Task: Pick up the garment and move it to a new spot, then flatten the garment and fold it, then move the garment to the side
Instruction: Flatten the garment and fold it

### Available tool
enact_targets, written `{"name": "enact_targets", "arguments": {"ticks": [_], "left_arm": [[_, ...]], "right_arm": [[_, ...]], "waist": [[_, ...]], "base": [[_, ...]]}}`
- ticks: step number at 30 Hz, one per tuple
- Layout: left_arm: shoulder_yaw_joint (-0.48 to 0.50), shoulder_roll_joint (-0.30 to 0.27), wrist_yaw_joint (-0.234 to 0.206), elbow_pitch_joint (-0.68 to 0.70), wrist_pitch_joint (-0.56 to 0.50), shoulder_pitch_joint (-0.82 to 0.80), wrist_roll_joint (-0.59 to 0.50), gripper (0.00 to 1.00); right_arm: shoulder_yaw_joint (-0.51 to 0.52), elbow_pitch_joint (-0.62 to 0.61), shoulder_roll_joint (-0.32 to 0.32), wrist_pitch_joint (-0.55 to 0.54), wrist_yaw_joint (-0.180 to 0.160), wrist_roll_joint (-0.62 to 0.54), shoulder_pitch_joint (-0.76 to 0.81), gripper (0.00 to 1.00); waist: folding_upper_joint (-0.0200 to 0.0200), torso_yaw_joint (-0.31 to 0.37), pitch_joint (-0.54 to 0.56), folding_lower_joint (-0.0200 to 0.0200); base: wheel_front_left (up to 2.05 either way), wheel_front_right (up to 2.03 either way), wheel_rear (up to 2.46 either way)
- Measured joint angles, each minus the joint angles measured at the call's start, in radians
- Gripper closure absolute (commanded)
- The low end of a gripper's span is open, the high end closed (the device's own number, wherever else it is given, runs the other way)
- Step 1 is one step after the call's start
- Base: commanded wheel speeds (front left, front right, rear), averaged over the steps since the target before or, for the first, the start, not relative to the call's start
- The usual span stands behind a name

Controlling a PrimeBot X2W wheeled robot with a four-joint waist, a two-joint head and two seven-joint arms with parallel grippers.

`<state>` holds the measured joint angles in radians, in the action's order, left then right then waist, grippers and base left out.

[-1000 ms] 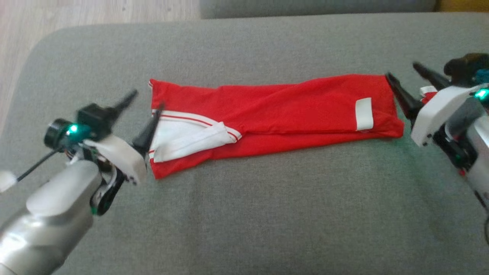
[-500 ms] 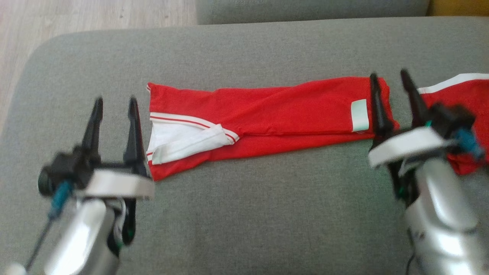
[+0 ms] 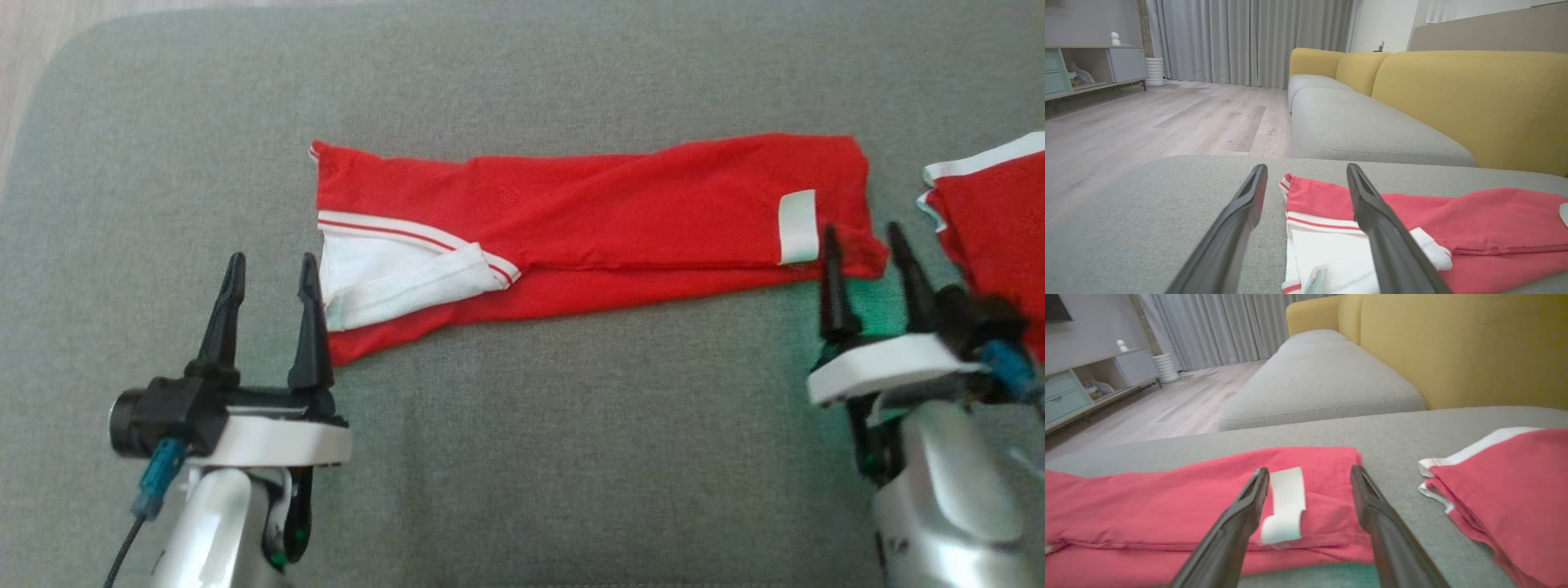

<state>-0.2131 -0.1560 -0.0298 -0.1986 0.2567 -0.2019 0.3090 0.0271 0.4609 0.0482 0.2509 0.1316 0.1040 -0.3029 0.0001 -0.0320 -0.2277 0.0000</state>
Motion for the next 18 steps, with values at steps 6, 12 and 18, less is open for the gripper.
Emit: {"name": "enact_targets", "arguments": {"ticks": [6, 12, 18], "left_arm": [[0.053, 0.055, 0.068, -0.024, 0.000, -0.054, -0.054, 0.00], [0.085, 0.078, 0.102, -0.049, 0.000, -0.066, -0.076, 0.00], [0.093, 0.083, 0.120, -0.062, 0.000, -0.081, -0.114, 0.00]], "right_arm": [[0.174, 0.217, 0.001, -0.005, 0.000, -0.021, -0.152, 0.00], [0.215, 0.383, 0.002, -0.003, 0.000, -0.025, -0.227, 0.00], [0.184, 0.490, 0.020, 0.006, 0.000, -0.007, -0.304, 1.00]], "waist": [[-0.0001, -0.023, -0.056, 0.0001], [-0.0001, -0.041, -0.092, 0.0001], [-0.0001, -0.039, -0.095, 0.0001]], "base": [[0.00, 0.00, 0.00], [0.00, 0.00, 0.00], [0.00, 0.00, 0.00]]}}
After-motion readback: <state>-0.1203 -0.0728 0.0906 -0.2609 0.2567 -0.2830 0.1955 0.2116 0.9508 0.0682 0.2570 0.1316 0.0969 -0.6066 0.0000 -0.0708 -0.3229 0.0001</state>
